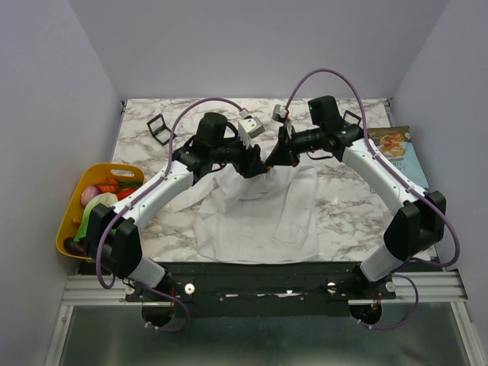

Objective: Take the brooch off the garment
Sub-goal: Remove the brooch from the clothes.

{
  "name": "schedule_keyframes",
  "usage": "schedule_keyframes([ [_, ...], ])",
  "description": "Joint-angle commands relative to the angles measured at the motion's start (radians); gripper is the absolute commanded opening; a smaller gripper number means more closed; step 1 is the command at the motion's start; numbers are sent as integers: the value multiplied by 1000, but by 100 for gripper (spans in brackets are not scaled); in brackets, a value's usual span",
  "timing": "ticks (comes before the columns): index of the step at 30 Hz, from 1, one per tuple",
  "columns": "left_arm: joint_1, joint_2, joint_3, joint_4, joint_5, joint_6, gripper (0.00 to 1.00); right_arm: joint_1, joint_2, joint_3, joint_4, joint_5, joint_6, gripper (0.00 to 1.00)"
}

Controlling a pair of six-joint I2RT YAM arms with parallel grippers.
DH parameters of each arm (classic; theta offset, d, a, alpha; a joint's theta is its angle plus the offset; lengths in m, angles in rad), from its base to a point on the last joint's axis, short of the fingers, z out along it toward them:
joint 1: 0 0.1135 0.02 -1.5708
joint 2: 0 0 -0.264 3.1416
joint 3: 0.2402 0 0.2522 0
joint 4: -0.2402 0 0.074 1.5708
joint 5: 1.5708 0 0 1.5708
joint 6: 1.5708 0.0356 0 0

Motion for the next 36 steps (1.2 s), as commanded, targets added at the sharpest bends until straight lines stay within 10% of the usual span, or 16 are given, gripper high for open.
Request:
schedule_keyframes([
  [1, 3, -24, -14, 20, -24, 14, 64, 2, -53, -13, 2, -9, -1, 1],
  [36, 27, -93, -14, -34, -79, 86, 64, 1, -84, -59, 91, 60, 55, 0],
])
